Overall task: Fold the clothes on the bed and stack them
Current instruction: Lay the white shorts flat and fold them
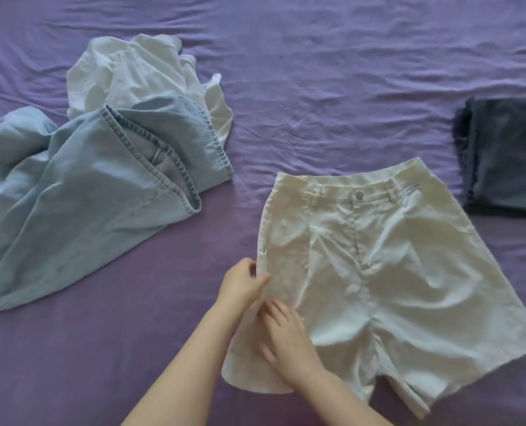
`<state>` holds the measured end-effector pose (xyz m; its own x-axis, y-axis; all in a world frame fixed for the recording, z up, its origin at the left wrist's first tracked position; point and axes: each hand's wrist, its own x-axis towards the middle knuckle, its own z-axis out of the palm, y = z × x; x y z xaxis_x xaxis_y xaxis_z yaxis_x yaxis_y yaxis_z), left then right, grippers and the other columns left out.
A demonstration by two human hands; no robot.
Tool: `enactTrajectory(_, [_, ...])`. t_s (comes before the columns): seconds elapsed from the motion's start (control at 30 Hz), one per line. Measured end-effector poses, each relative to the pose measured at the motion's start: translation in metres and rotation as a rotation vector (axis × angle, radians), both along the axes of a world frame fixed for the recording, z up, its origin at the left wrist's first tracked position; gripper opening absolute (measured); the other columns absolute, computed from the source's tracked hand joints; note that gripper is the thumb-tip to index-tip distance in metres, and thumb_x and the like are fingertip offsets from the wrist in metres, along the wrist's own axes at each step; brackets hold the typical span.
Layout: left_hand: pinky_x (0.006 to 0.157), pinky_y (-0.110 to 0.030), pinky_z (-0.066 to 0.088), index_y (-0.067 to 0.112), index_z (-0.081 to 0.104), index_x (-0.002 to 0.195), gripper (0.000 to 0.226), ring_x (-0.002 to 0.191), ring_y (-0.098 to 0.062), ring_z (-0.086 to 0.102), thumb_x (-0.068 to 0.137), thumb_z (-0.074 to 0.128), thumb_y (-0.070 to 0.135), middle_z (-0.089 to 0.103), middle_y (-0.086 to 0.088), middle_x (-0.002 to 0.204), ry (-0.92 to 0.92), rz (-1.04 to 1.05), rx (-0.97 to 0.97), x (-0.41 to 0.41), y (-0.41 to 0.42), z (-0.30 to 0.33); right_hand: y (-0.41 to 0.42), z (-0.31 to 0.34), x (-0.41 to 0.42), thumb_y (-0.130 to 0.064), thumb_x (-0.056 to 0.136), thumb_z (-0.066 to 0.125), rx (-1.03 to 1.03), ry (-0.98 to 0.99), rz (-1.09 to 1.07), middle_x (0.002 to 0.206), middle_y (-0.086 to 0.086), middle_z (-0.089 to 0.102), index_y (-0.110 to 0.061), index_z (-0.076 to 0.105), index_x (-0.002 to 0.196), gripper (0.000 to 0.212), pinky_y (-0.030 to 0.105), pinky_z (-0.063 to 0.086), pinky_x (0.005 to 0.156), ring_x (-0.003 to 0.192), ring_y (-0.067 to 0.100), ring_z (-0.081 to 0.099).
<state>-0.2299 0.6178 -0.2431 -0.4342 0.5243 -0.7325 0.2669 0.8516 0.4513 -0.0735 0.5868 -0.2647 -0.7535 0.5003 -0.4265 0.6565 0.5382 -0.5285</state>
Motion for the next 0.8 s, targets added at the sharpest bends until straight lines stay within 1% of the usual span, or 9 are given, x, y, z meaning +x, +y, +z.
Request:
enactTrajectory(0.07, [0.071,-0.034,0.049,0.019,0.054,0.083,0.012,0.075,-0.018,0.059,0.081,0.061,0.029,0.057,0.007,0.076,-0.058,-0.104,0.009,0.007,0.01,0.008,-0.003,0.009,0.002,-0.036,0.075,0.05,-0.214,0.131,-0.274,0.123,-0.006,0.056,-0.021,0.053,0.122,0.05,0.036,0.043,0.098,0.118,0.012,0.045])
enactTrajectory(0.13, [0.066,-0.033,0.052,0.023,0.051,0.079,0.013,0.071,-0.015,0.06,0.08,0.062,0.029,0.058,0.006,0.076,-0.139,-0.106,0.058,0.018,0.02,0.019,0.003,0.025,0.002,-0.044,0.083,0.052,-0.372,0.17,-0.574,0.11,-0.013,0.058,-0.028,0.052,0.118,0.038,0.028,0.043,0.089,0.107,0.008,0.052])
enactTrajectory(0.23, [0.062,-0.027,0.054,0.021,0.058,0.091,0.004,0.066,-0.01,0.063,0.088,0.059,0.023,0.065,0.004,0.077,-0.332,-0.081,0.105,0.036,0.038,0.035,0.013,0.043,0.004,-0.045,0.082,0.062,-0.472,0.151,-0.886,0.096,-0.014,0.064,-0.032,0.052,0.109,0.032,0.026,0.046,0.074,0.09,0.011,0.06])
enactTrajectory(0.33, [0.073,-0.034,0.055,0.011,0.057,0.115,0.025,0.073,-0.014,0.064,0.095,0.044,0.008,0.066,0.0,0.08,-0.411,-0.185,0.105,0.051,0.056,0.04,0.027,0.048,0.014,-0.02,0.087,0.056,-0.437,0.142,-1.155,0.072,-0.01,0.06,-0.017,0.052,0.088,0.005,0.015,0.041,0.061,0.07,0.015,0.056])
enactTrajectory(0.47, [0.084,-0.036,0.048,0.024,0.045,0.136,0.056,0.112,-0.021,0.048,0.085,0.046,-0.001,0.045,0.0,0.13,0.239,-0.762,0.29,0.052,0.079,0.034,0.056,0.051,0.045,-0.003,0.081,0.053,-0.419,0.144,-1.213,0.05,-0.007,0.038,-0.016,0.036,0.06,0.03,0.025,0.029,0.052,0.053,0.013,0.036])
enactTrajectory(0.57, [0.095,-0.043,0.041,0.031,0.059,0.122,0.064,0.123,-0.031,0.046,0.064,0.071,0.006,0.041,-0.003,0.144,0.674,-1.165,0.46,0.046,0.111,0.031,0.082,0.053,0.076,-0.003,0.077,0.054,-0.581,0.151,-1.204,0.052,-0.005,0.033,-0.018,0.035,0.058,0.03,0.027,0.029,0.052,0.053,0.012,0.032])
enactTrajectory(0.63, [0.109,-0.056,0.025,0.026,0.065,0.107,0.04,0.132,-0.036,0.038,0.07,0.073,0.016,0.052,-0.001,0.134,0.765,-1.345,0.418,0.044,0.137,0.035,0.101,0.054,0.099,-0.001,0.074,0.055,-0.733,0.198,-1.2,0.063,0.002,0.033,-0.016,0.041,0.064,0.022,0.029,0.027,0.055,0.061,0.015,0.032])
enactTrajectory(0.7, [0.112,-0.062,0.0,0.022,0.062,0.109,0.024,0.136,-0.03,0.031,0.086,0.057,0.019,0.057,0.003,0.12,0.726,-1.415,0.234,0.048,0.162,0.043,0.12,0.053,0.125,0.002,0.071,0.055,-0.83,0.231,-1.213,0.069,0.006,0.033,-0.01,0.044,0.07,0.016,0.029,0.027,0.054,0.065,0.018,0.031])
enactTrajectory(0.8, [0.114,-0.058,0.001,0.023,0.056,0.113,0.025,0.117,-0.022,0.046,0.091,0.047,0.013,0.061,0.006,0.103,0.693,-1.441,0.14,0.061,0.198,0.056,0.145,0.048,0.169,-0.003,0.061,0.056,-0.792,0.188,-1.247,0.069,0.008,0.036,0.002,0.045,0.072,0.016,0.028,0.03,0.055,0.063,0.019,0.035])
